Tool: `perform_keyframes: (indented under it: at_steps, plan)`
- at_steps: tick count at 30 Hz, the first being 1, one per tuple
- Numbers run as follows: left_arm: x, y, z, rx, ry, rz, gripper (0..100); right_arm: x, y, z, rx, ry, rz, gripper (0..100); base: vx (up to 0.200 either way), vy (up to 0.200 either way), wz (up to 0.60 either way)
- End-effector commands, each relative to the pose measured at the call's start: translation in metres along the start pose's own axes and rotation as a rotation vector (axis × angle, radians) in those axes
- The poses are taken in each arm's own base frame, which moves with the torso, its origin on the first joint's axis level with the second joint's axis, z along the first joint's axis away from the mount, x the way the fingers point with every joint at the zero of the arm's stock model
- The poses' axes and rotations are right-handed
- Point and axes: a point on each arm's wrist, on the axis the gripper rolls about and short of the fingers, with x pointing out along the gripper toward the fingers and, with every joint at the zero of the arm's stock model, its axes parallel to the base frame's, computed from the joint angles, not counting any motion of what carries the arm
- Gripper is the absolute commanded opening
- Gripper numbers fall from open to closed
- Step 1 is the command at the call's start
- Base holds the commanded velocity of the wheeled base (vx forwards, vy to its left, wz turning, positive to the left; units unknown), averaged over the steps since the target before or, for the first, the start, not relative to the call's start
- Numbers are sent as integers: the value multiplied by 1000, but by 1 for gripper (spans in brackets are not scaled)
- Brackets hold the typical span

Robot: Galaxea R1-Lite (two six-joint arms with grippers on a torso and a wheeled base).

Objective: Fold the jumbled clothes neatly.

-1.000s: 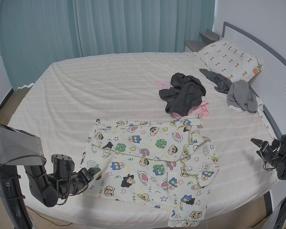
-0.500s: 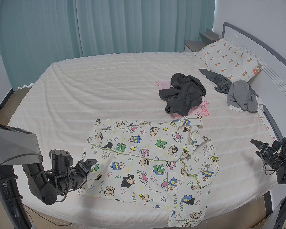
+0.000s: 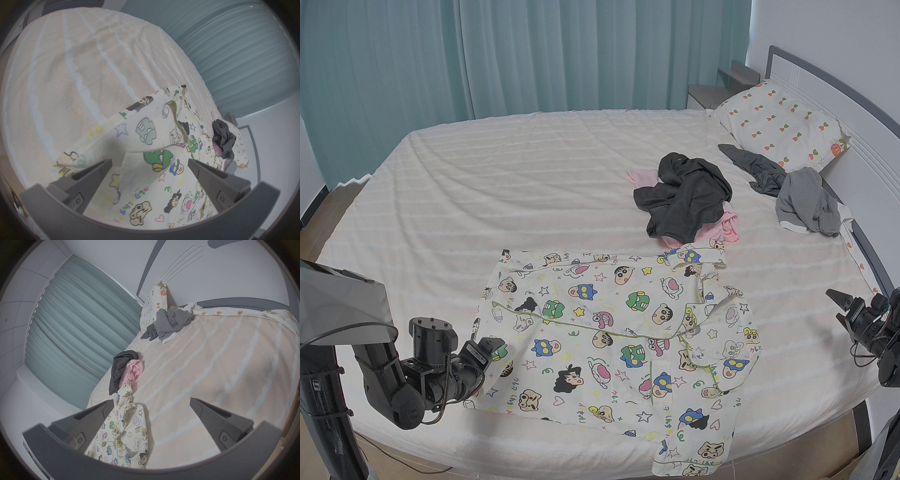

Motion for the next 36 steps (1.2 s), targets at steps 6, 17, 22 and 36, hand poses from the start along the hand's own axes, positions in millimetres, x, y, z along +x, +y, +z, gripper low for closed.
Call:
perform_keyframes:
  at_steps: [6,17,22,36]
  plan:
    - [9,-8,2,-68,-10,-32,100,3,-5,-3,6,6,-6,100,0,0,0]
    - [3,-6,2,-87,-21,-22,0,1,-3,-4,6,7,-5,100,0,0,0]
    - [-3,-13,20,-58,-94,-58,0,0,-3,-3,5,4,-4,100,0,0,0]
    - [12,-15,50,131,-196,-64,0,0,-3,-4,5,6,-4,100,0,0,0]
